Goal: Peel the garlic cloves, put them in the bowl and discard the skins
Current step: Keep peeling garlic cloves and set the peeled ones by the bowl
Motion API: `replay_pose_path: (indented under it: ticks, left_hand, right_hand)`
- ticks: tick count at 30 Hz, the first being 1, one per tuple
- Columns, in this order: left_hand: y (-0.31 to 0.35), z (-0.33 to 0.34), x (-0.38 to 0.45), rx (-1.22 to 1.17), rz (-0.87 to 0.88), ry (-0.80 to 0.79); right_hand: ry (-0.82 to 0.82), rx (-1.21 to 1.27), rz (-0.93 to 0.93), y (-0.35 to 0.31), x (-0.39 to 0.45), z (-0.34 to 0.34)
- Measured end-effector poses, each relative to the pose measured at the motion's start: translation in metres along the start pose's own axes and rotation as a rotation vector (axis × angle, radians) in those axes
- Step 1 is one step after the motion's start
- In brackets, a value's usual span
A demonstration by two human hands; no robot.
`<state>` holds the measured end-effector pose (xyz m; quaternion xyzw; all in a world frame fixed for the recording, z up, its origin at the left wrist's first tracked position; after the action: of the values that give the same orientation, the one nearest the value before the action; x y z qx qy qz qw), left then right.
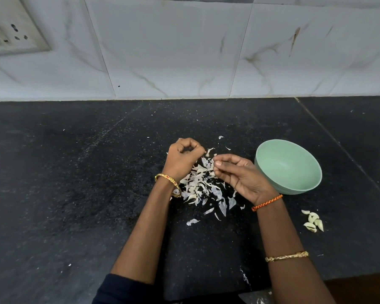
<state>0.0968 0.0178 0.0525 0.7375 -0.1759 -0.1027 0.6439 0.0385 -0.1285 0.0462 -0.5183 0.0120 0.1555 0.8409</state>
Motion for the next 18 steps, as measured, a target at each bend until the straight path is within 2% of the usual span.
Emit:
replay_pose_path:
  ticks: [5,10,15,18]
  left_hand:
    - [0.005,0.008,0.001,0.020,0.030,-0.093]
    - [0.006,0.010,0.000,-0.012,0.002,-0.106]
    - [0.006,0.007,0.001,0.048,0.020,-0.105]
    - [0.008,0.005,0.001,-0.028,0.038,-0.030]
  right_hand:
    - [0.015,0.034,0.019,0.003,0.005,0.002]
    - [-0.101,0.005,-0.028,-0.001,0.006,0.007]
    - [0.038,-0.104,-0.062,-0.004,0.004,0.004]
    - [0.071,-0.088,-0.058,-0.004,0.004,0.001]
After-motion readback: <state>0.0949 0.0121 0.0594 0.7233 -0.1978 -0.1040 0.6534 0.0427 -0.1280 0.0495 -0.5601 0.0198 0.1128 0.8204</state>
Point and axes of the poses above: each hand's wrist, its own x-axis towards the middle knuckle, its own z-axis out of the palm, y = z × x, the point moved 4 cm from there along x, towards the middle knuckle, and after that the axes turned 12 degrees about -y, right-handed, at the moved point
